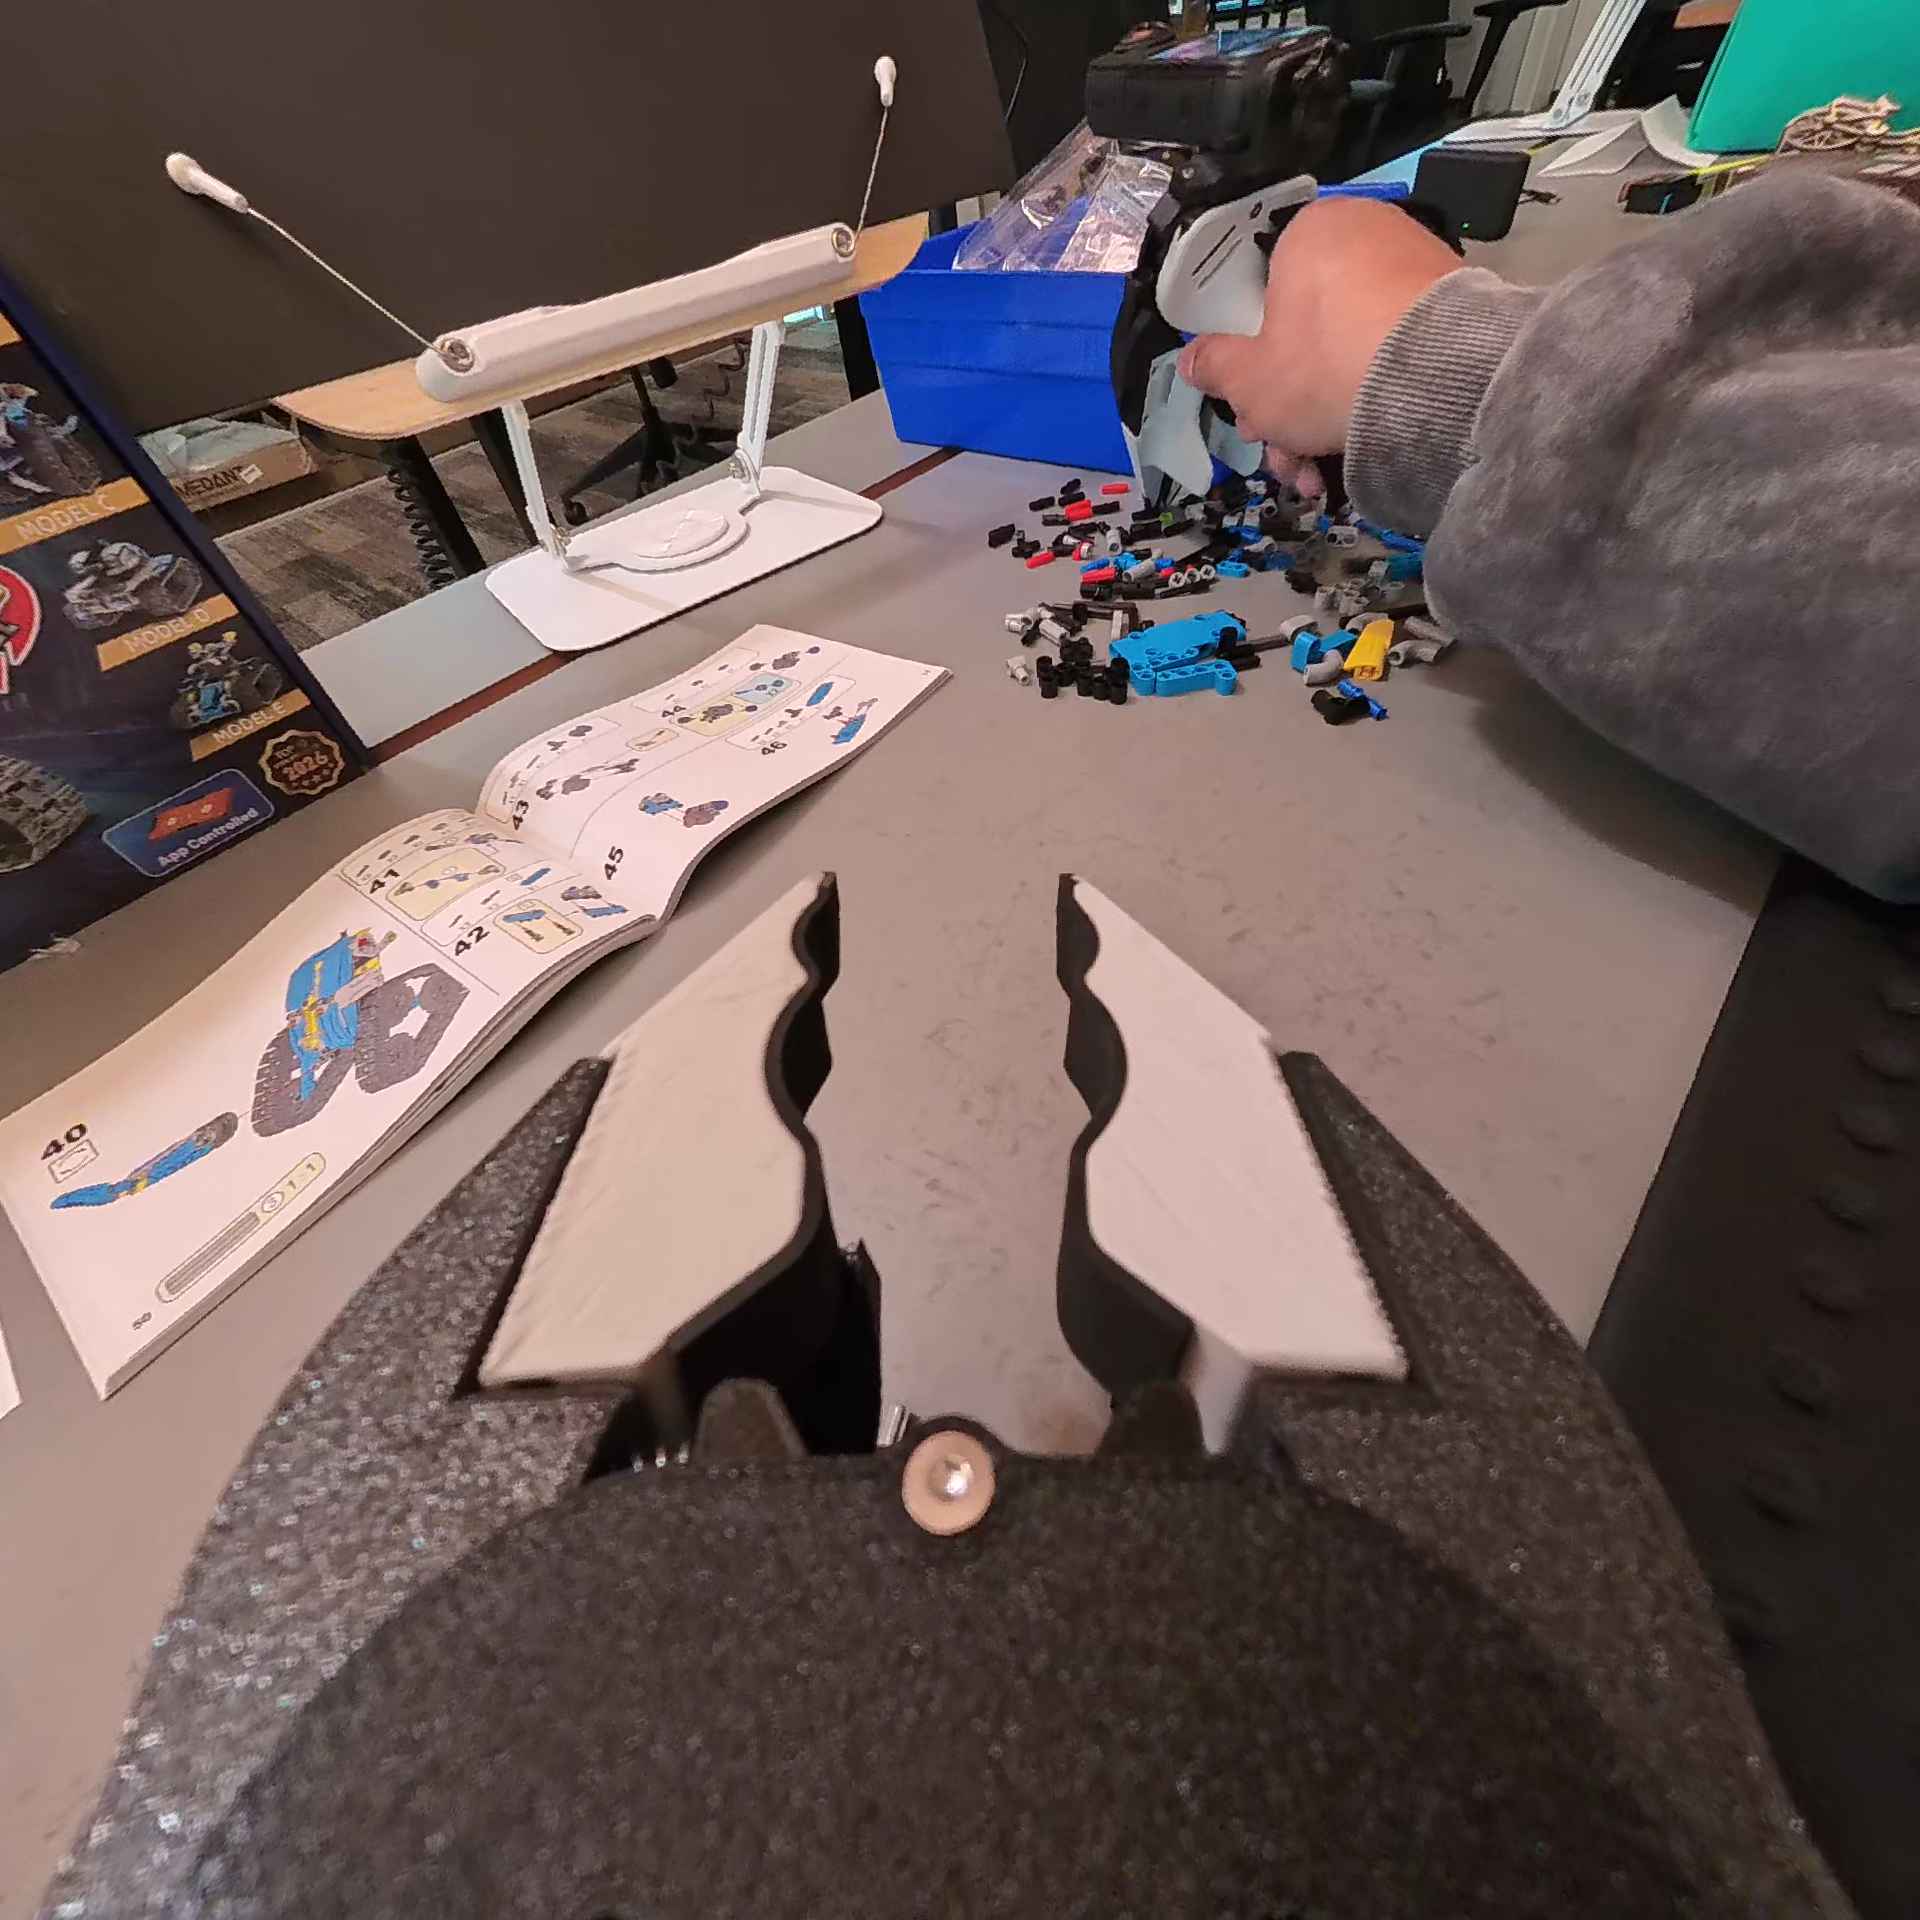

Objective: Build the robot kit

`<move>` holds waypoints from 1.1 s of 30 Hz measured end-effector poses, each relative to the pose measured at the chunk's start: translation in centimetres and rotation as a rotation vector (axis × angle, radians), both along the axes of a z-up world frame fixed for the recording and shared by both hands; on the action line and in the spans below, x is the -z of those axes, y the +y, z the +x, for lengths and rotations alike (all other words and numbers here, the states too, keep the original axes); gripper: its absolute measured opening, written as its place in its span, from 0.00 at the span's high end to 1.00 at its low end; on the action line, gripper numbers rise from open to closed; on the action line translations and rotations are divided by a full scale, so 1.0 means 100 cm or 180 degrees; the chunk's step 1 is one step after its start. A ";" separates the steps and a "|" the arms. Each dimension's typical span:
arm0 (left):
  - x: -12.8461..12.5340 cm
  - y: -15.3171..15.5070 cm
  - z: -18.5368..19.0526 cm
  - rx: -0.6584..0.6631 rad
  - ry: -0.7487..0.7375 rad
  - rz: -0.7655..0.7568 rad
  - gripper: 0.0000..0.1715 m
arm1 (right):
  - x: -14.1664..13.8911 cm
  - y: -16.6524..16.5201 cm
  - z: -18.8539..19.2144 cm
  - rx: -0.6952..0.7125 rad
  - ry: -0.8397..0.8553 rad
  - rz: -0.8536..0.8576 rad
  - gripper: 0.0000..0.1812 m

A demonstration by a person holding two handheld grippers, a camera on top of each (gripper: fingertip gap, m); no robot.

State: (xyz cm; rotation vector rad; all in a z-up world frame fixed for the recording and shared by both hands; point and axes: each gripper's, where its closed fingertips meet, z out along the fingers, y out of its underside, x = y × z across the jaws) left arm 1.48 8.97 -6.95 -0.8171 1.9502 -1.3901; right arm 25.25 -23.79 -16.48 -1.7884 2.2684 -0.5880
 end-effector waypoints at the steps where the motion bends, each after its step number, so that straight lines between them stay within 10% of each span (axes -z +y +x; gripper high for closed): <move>1: 0.000 0.000 0.000 -0.0003 -0.0006 0.0001 0.76 | 0.000 0.000 0.000 -0.0028 0.0005 -0.0008 0.98; 11: -0.002 0.007 0.005 -0.0090 -0.0025 0.0000 0.76 | -0.037 0.039 -0.006 -0.0571 -0.0248 0.0214 0.98; 17: 0.008 0.032 0.023 -0.0433 0.0285 -0.0070 0.76 | -0.078 0.212 -0.089 -0.3368 -0.0220 0.1548 0.98; 22: 0.022 0.047 0.033 -0.0550 0.0714 -0.0285 0.79 | -0.013 0.278 -0.211 -0.5445 0.0319 0.0847 0.98; 33: 0.023 0.002 -0.027 0.0775 -0.0093 0.0580 0.85 | -0.027 0.294 -0.263 -0.6007 0.0378 0.1473 0.98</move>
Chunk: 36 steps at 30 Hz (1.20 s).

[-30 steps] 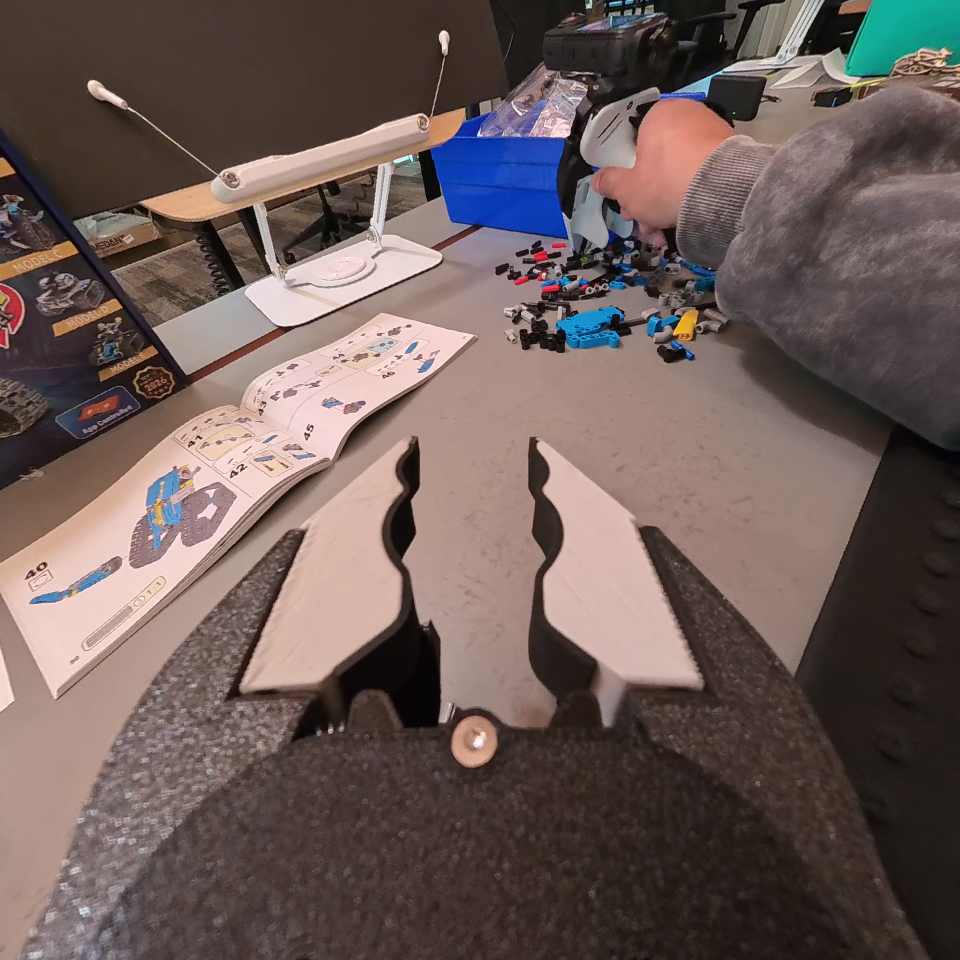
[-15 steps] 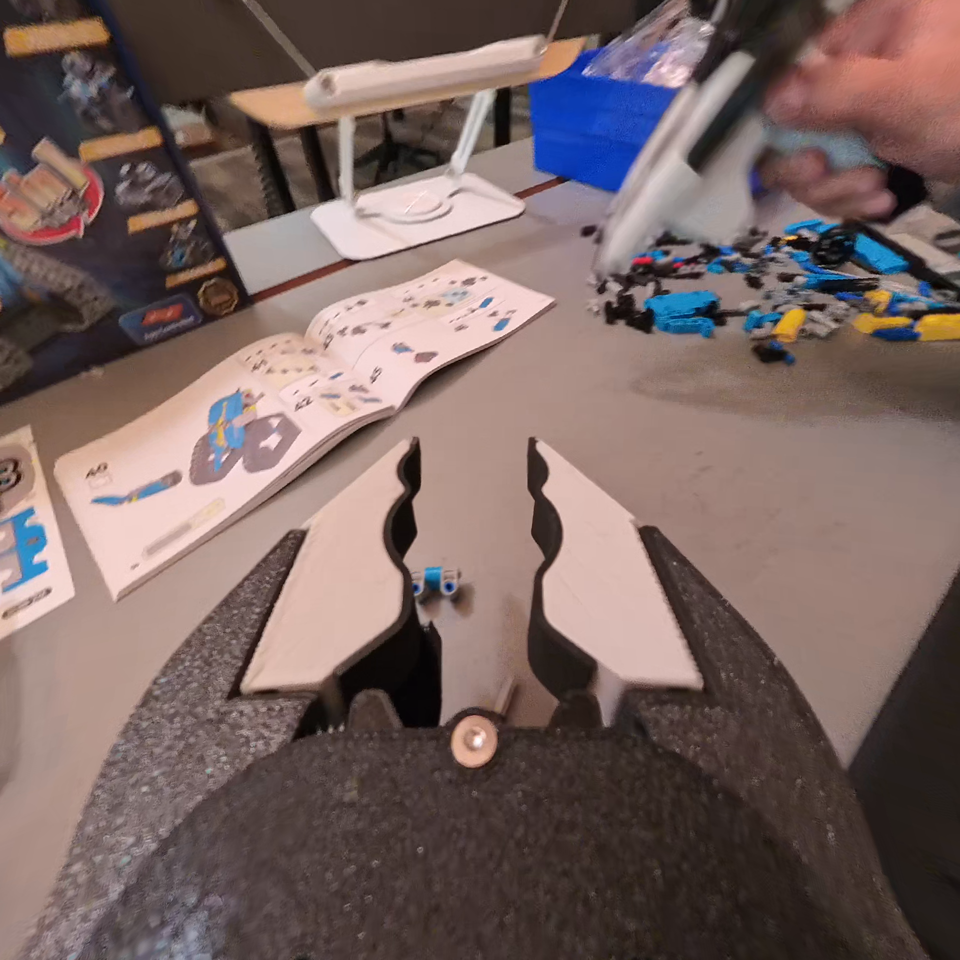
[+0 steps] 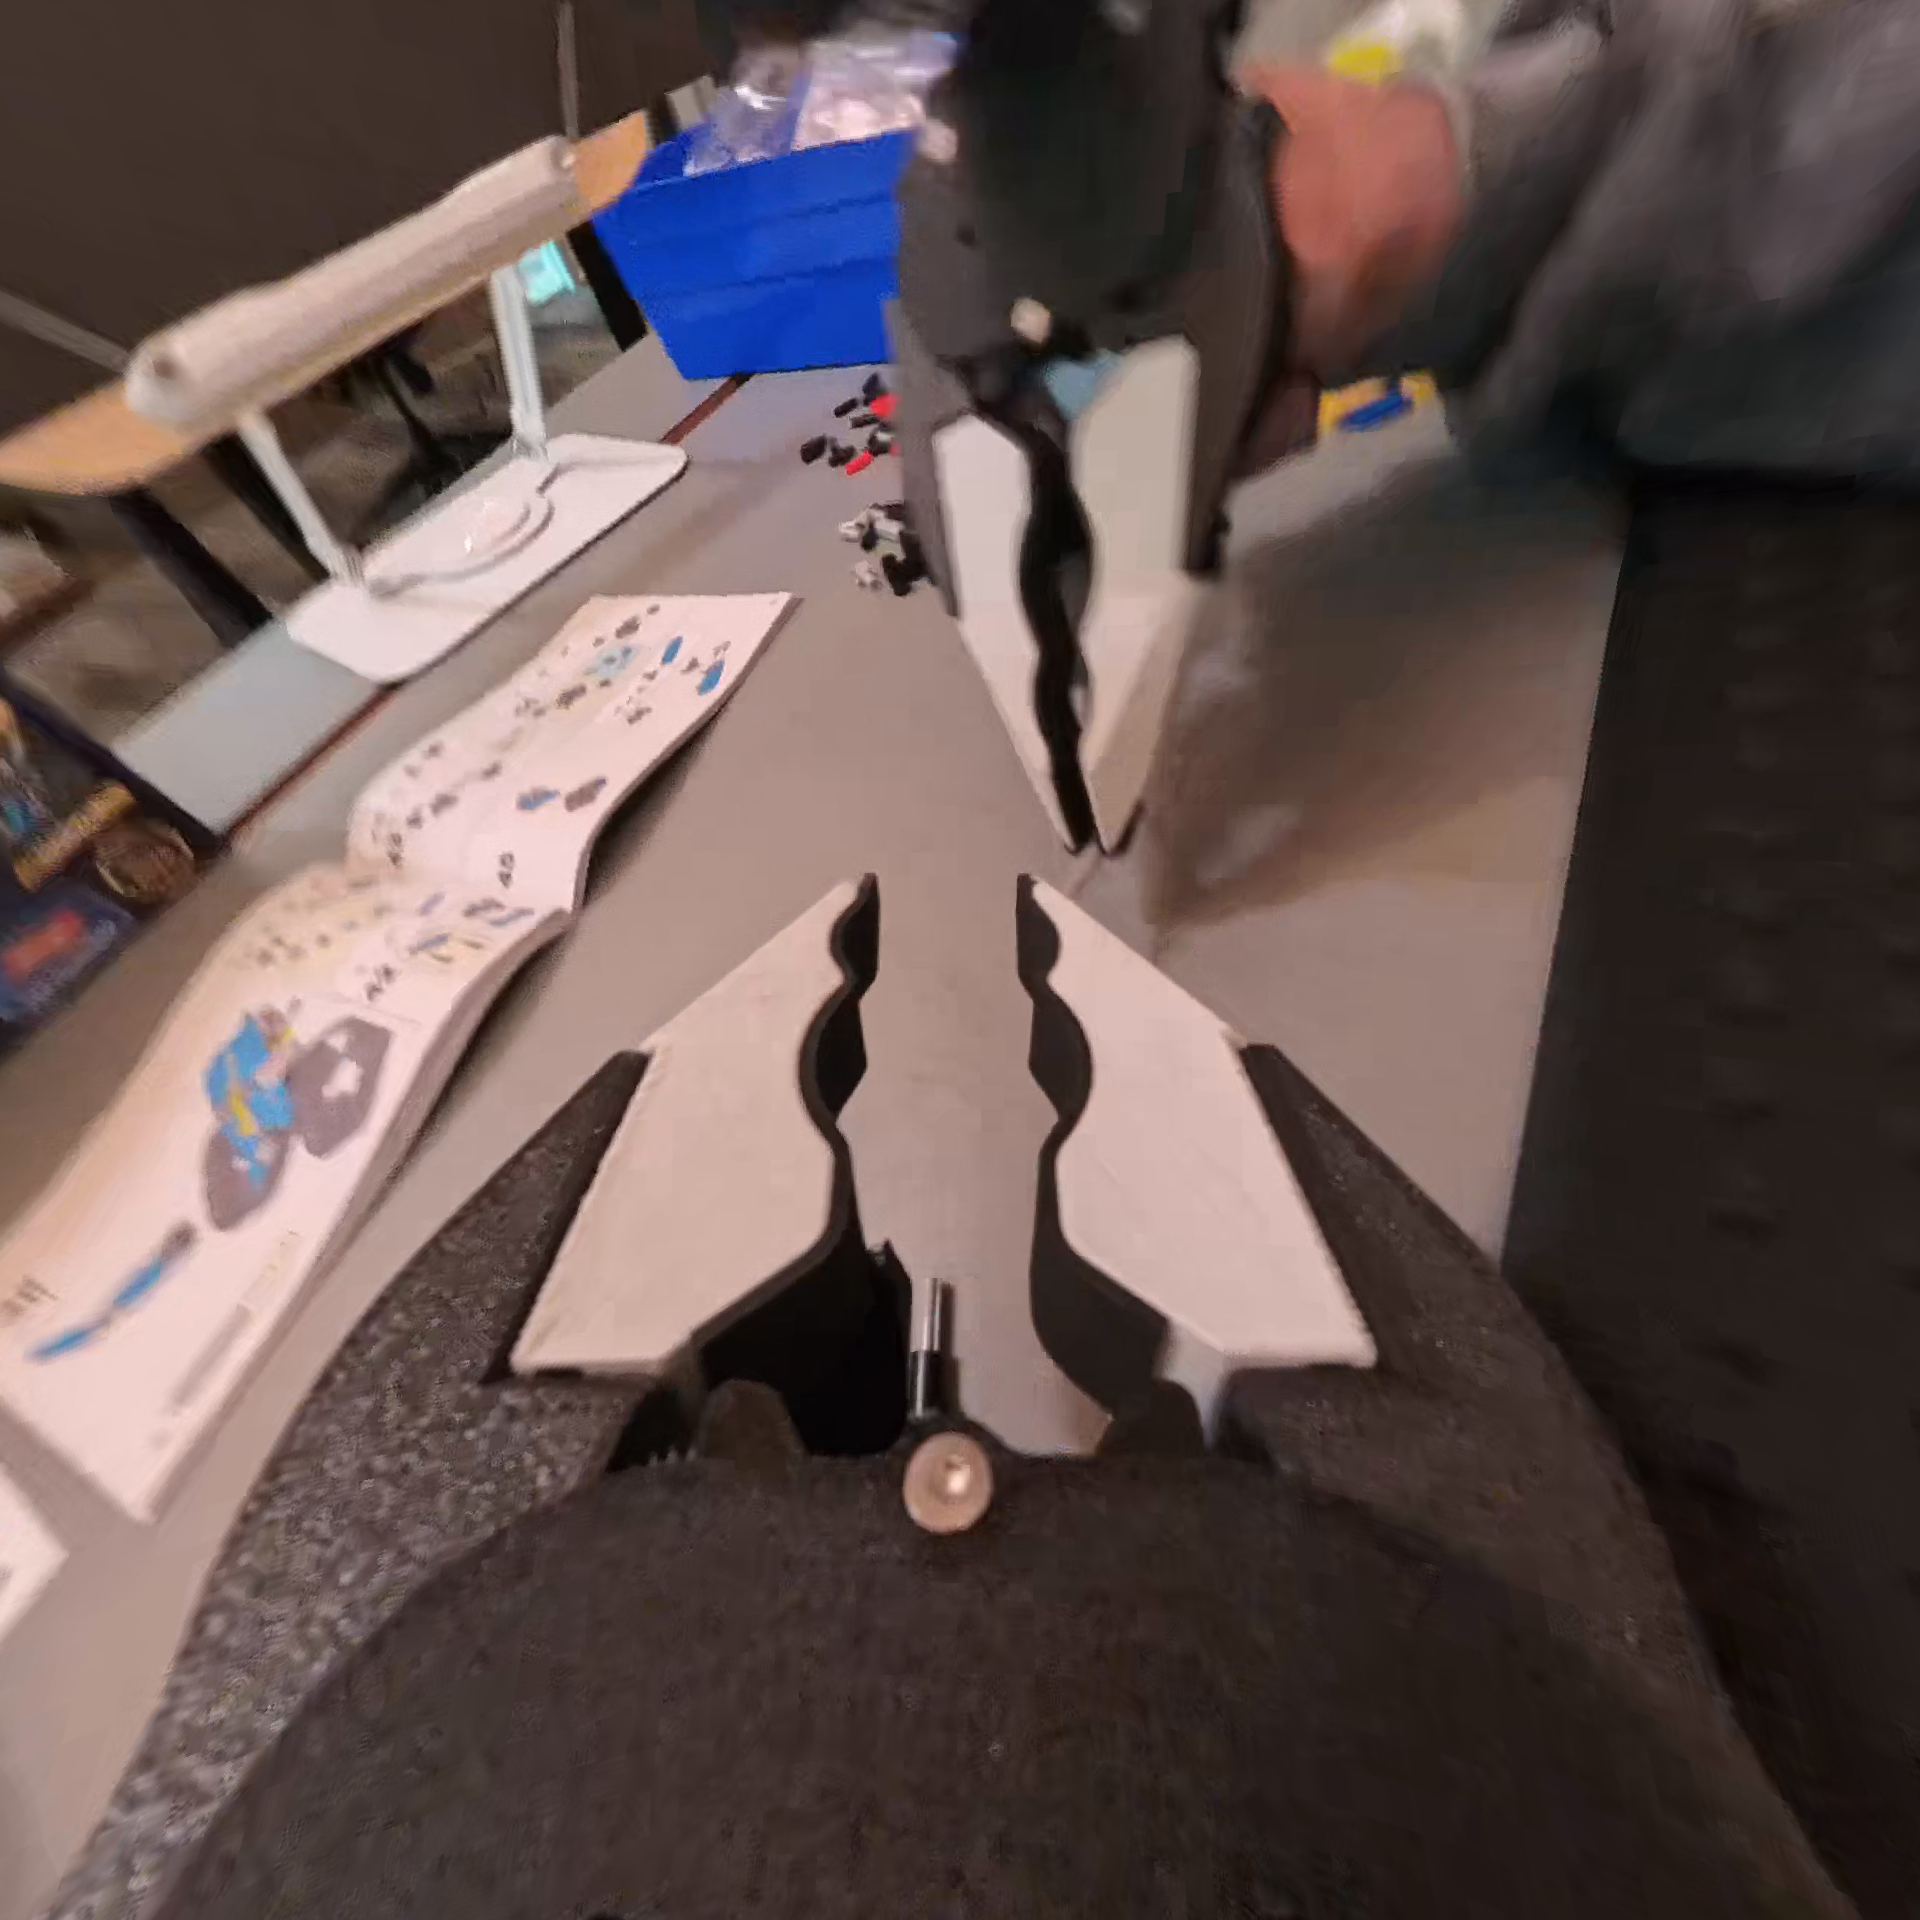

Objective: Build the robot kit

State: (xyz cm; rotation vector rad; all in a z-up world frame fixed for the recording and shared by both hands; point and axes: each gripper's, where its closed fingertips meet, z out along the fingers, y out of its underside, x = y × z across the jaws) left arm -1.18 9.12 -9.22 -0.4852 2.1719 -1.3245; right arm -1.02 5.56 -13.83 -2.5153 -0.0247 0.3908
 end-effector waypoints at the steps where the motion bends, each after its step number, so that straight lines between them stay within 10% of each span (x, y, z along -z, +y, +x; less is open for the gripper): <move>1: 0.004 -0.003 -0.005 0.0053 -0.0204 0.0221 0.85 | -0.005 0.001 -0.001 0.0000 0.0062 0.0067 0.98; 8: 0.023 -0.021 -0.012 0.0094 -0.1330 0.1349 0.80 | -0.022 0.004 -0.014 -0.0108 0.0330 0.0282 0.98; 17: 0.023 -0.027 -0.006 0.0008 -0.1945 0.1759 0.98 | -0.028 0.008 -0.023 -0.0186 0.0431 0.0371 0.98; 26: -0.028 0.000 0.016 -0.0761 -0.1844 0.1051 0.98 | -0.108 0.023 0.002 0.0133 0.0823 0.1852 0.89; 33: -0.053 0.013 0.016 -0.0988 -0.1937 0.0680 0.98 | -0.149 0.020 0.006 0.0198 -0.0461 0.3438 0.74; 36: -0.053 0.011 0.014 -0.0947 -0.2005 0.0720 0.98 | -0.132 0.025 0.002 0.0183 -0.1005 0.3291 0.90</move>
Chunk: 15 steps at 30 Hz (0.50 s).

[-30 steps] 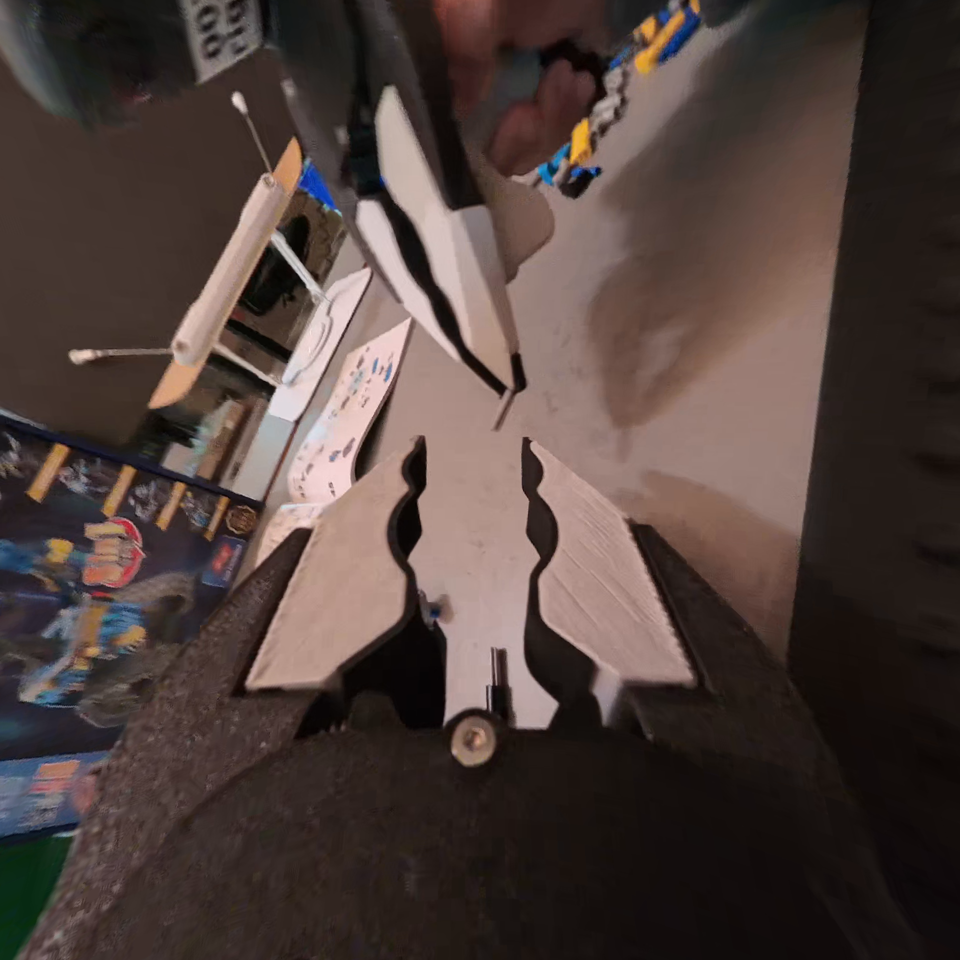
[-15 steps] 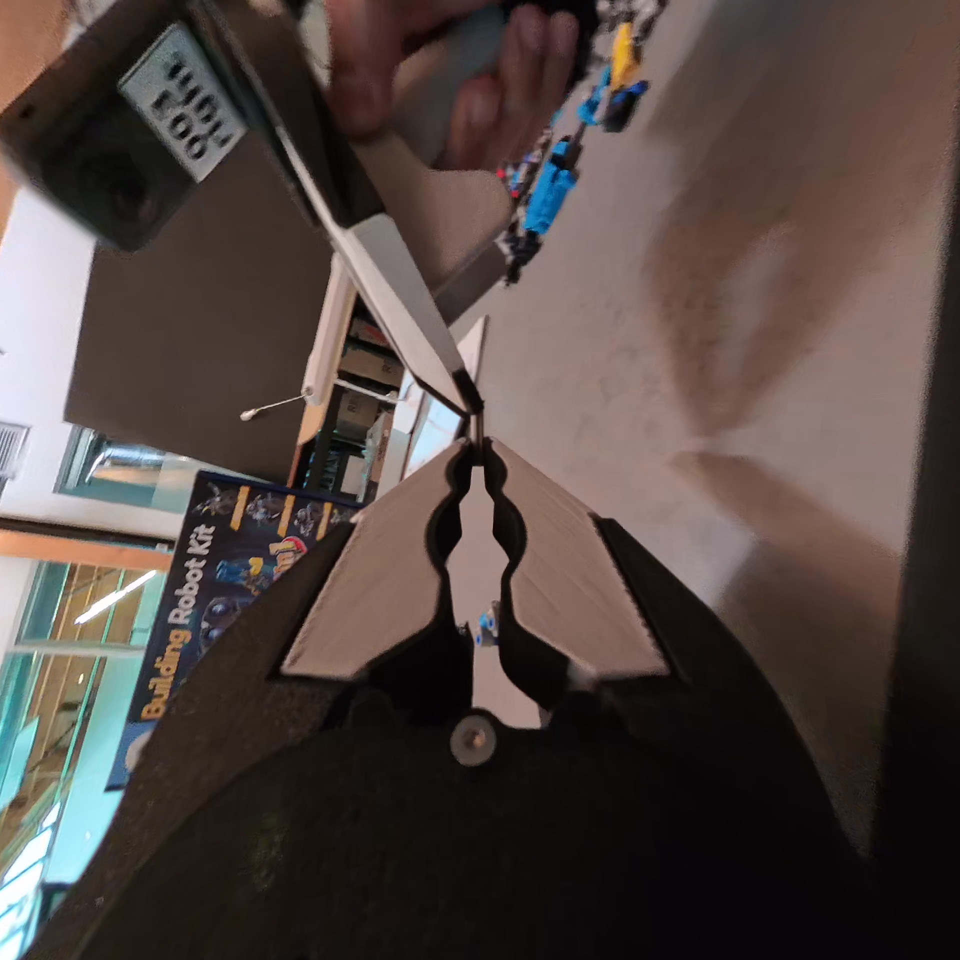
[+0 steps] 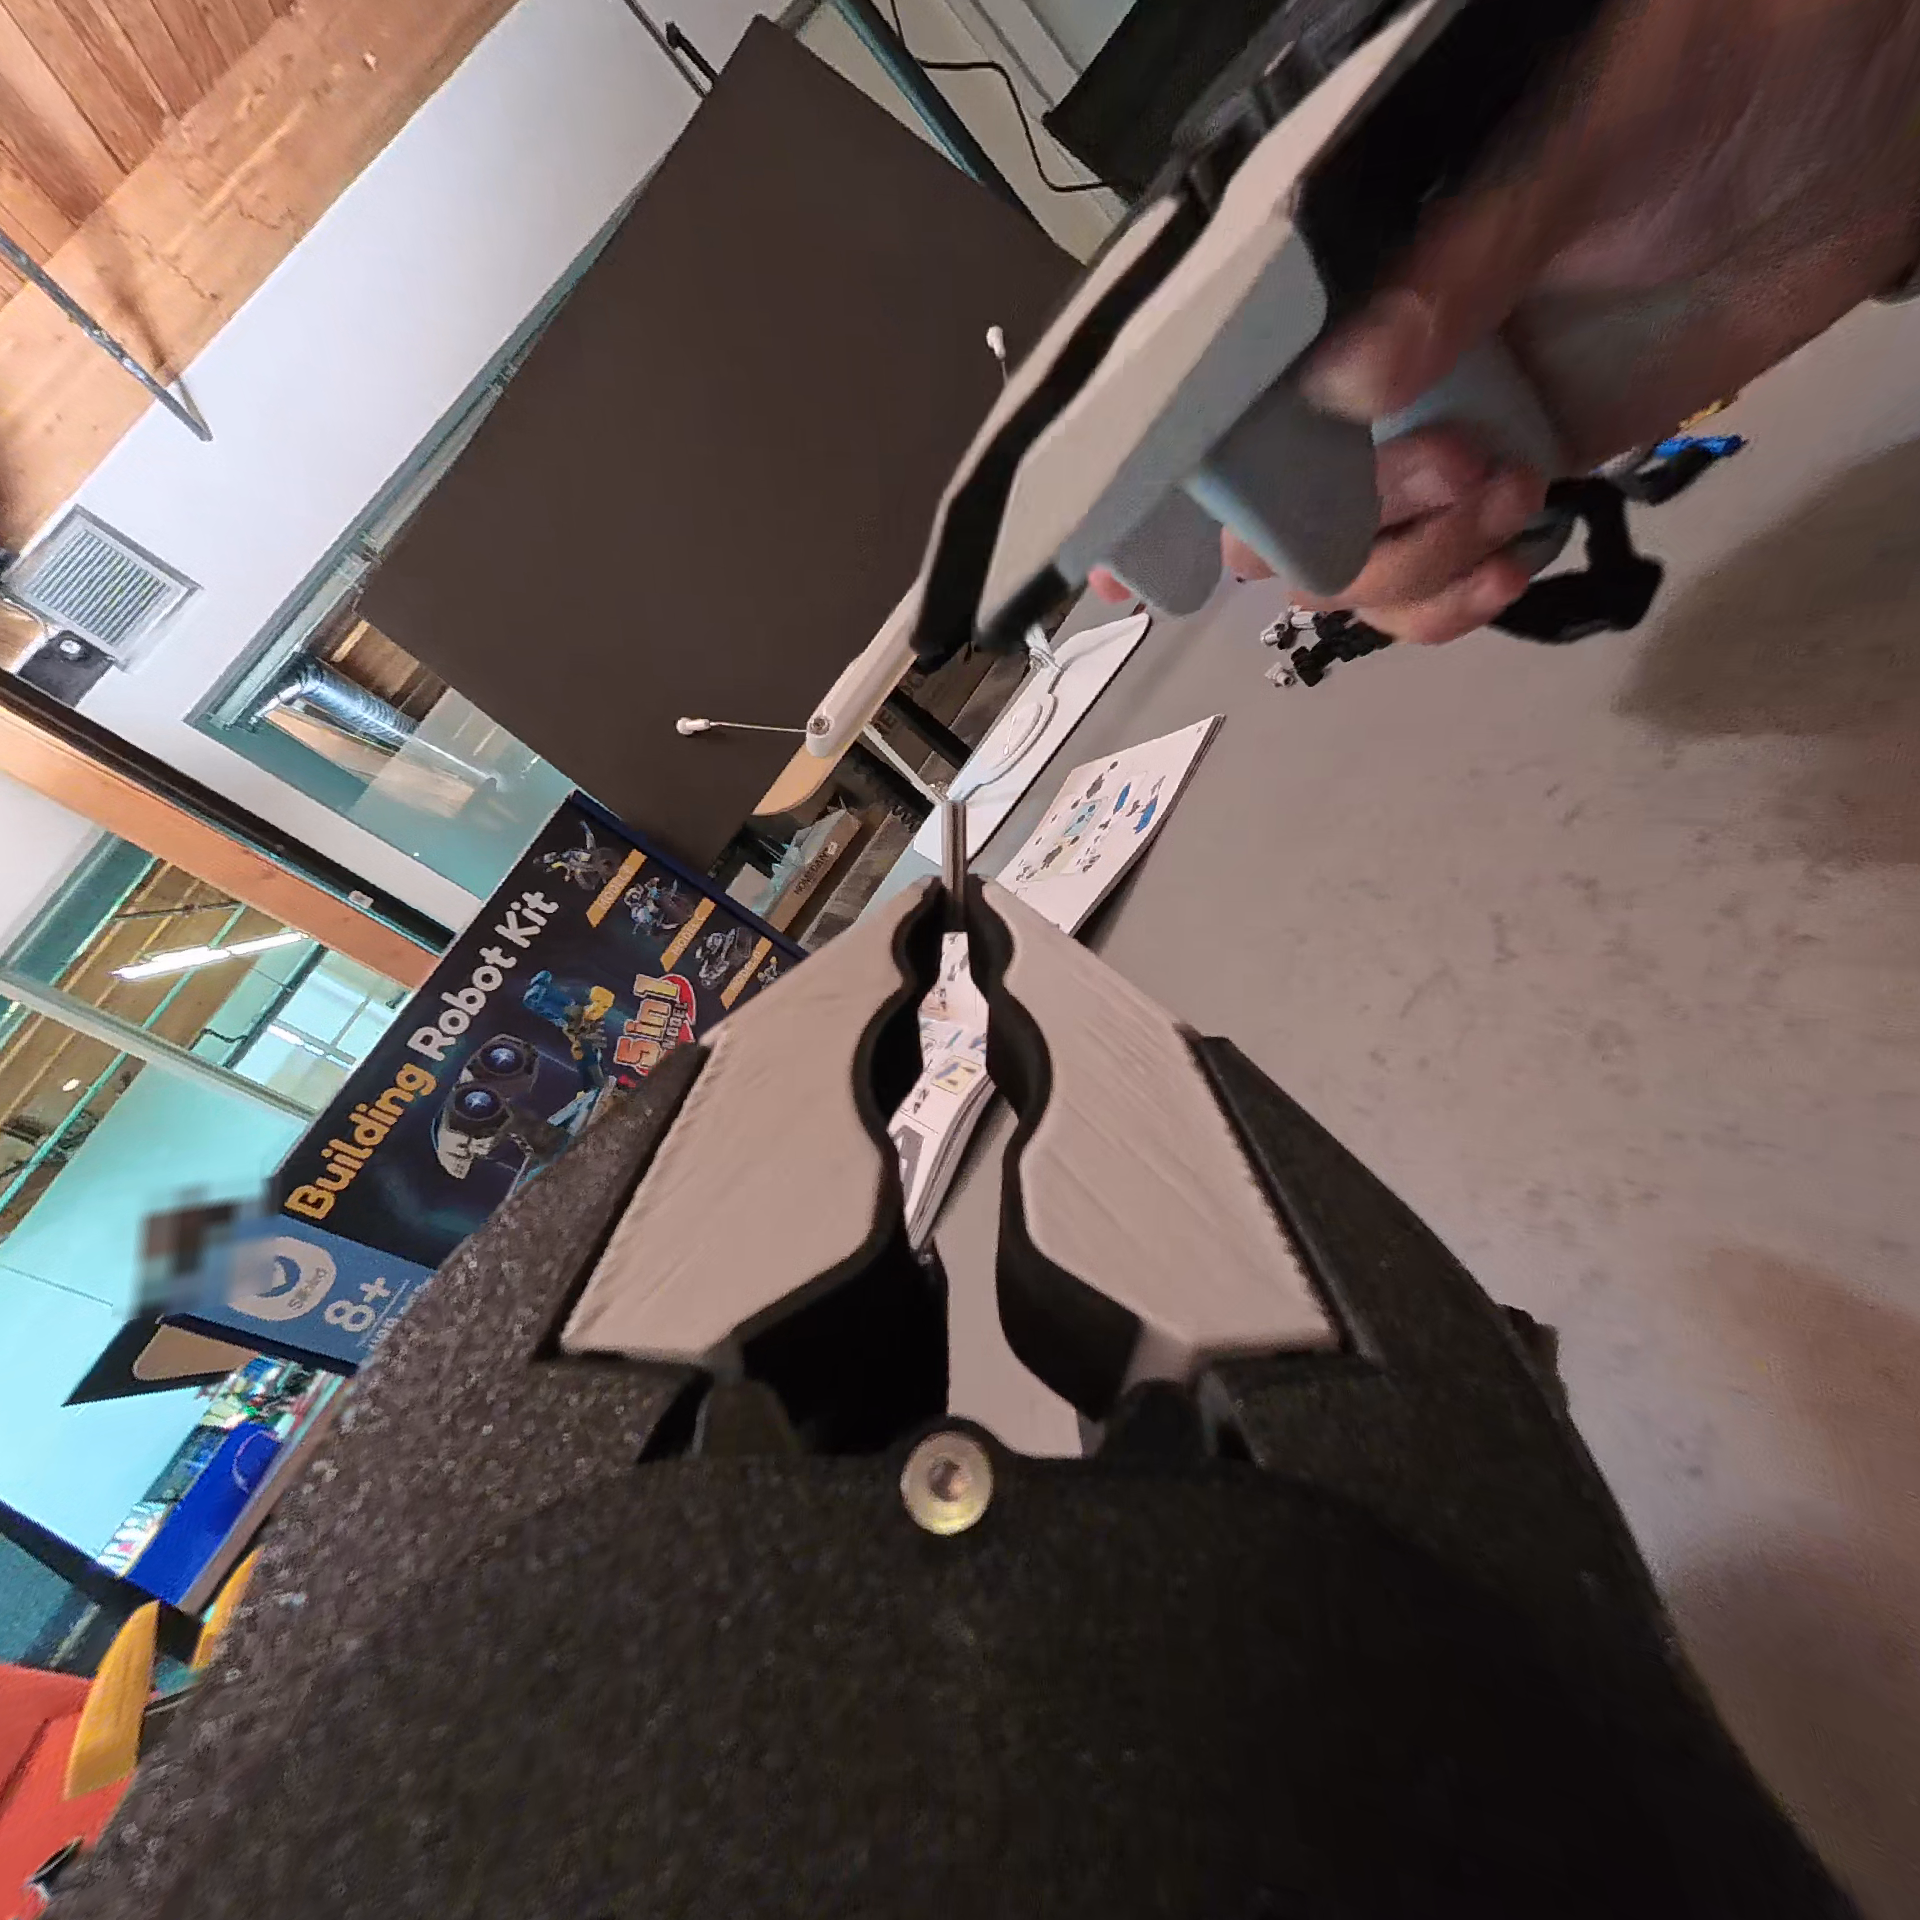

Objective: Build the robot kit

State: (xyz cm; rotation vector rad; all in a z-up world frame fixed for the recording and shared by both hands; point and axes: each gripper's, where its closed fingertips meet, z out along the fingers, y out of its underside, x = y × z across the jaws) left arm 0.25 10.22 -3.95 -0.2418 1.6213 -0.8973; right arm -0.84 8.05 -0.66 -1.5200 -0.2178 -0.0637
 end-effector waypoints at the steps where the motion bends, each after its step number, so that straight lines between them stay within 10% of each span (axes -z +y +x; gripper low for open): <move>1: 0.000 0.000 -0.001 0.0008 -0.0039 0.0032 0.98 | 0.005 0.001 -0.001 0.0015 0.0002 -0.0150 0.92; 15: -0.007 -0.012 -0.011 -0.0063 -0.0771 0.0627 0.99 | 0.026 0.015 -0.015 -0.0223 0.0408 -0.0655 0.94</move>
